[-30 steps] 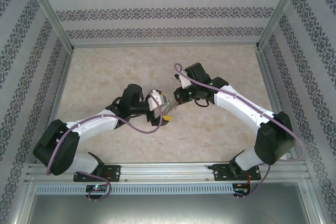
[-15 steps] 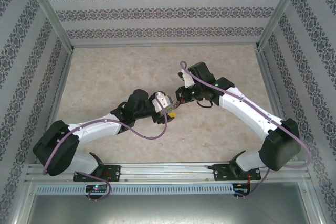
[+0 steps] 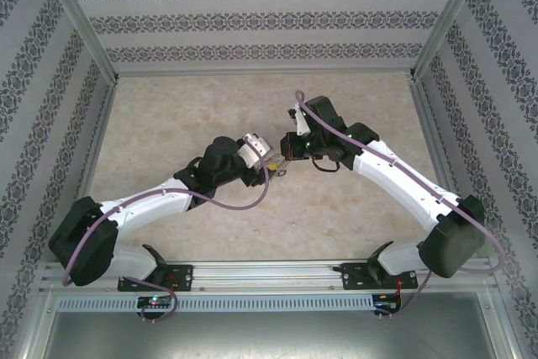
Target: Put the keys on the keyring
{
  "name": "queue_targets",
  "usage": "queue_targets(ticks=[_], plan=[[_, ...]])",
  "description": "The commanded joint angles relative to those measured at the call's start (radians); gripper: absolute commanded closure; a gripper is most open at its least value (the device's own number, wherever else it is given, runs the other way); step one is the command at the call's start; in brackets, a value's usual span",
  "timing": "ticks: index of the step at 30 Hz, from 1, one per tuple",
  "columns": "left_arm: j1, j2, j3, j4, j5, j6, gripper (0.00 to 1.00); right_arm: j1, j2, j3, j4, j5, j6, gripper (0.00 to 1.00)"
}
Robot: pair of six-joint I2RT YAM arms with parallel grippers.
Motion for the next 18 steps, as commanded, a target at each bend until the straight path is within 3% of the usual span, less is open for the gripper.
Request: queue_targets(ticks=[1,3,6,13,18], plan=[[-0.007,-0.003,0.007,-0.046,0.007,-0.07,0.25,0.011,-0.034,0.039,0.03,0.06,0.127,1.0],[-0.006,-0.017,-0.011,-0.027,-0.001,-0.059,0.28,0.012,-0.035,0.051,0.033,0.061,0.157,1.0],[-0.003,-0.029,0.012,-0.091,-0.012,0.019,0.44,0.012,-0.039,0.07,0.009,0.08,0.156,1.0],[0.0,-0.011,0.08,-0.181,-0.003,0.083,0.52,0.015,-0.045,0.072,0.044,0.01,0.211,1.0],[0.002,-0.008,0.091,-0.194,0.001,0.068,0.54,0.025,-0.053,0.084,0.039,0.038,0.224,1.0]])
